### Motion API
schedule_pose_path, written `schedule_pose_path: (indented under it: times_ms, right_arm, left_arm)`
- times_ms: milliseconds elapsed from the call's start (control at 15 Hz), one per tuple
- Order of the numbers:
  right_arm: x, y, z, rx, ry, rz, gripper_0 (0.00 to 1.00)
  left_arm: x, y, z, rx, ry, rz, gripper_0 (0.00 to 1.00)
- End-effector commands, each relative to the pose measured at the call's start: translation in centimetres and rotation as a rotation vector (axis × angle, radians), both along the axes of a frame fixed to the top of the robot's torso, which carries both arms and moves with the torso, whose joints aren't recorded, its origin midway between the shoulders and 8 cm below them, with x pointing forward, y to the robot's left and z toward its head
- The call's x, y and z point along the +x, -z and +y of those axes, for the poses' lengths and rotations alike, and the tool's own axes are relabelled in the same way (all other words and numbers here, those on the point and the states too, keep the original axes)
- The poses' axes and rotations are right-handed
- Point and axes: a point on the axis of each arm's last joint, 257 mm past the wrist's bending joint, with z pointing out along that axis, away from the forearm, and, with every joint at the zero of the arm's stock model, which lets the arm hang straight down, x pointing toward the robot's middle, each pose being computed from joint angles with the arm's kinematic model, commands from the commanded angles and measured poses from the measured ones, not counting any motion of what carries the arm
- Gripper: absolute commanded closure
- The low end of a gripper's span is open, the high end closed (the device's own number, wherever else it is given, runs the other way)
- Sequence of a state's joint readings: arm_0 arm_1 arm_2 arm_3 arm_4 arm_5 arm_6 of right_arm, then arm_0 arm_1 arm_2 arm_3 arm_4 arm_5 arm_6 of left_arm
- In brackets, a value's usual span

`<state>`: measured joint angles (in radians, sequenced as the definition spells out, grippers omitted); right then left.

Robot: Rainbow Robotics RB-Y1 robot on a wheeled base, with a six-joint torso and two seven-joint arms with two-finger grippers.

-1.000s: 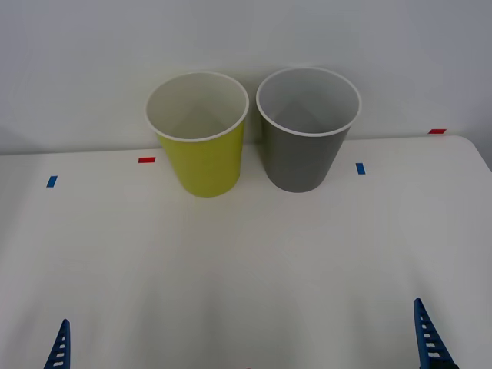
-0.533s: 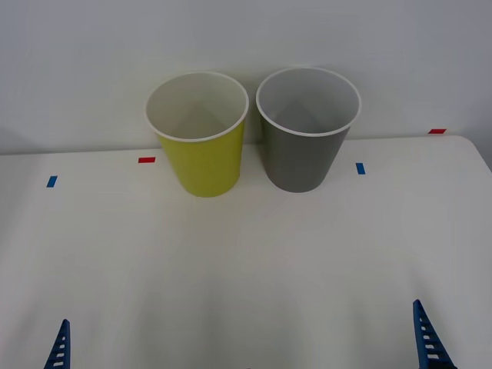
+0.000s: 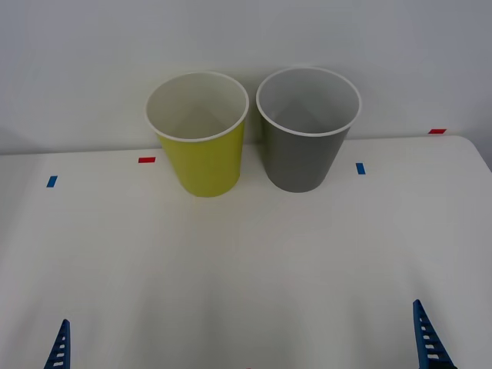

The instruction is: Put cans in the gray bin and PET bottles in the light green bin.

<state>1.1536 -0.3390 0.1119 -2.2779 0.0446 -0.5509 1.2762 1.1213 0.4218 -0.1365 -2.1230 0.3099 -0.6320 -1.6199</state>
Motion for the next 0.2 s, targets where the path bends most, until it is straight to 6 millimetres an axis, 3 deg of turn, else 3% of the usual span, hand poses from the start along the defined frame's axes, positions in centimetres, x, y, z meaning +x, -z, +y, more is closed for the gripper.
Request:
schedule_pose_path:
  times_ms: [67,200]
  right_arm:
    - [0.00,0.00,0.00,0.000,0.000,0.000,0.00]
    - [0.00,0.00,0.00,0.000,0.000,0.000,0.00]
  left_arm:
    - [0.00,0.00,0.00,0.000,0.000,0.000,0.00]
    - [0.00,0.00,0.00,0.000,0.000,0.000,0.00]
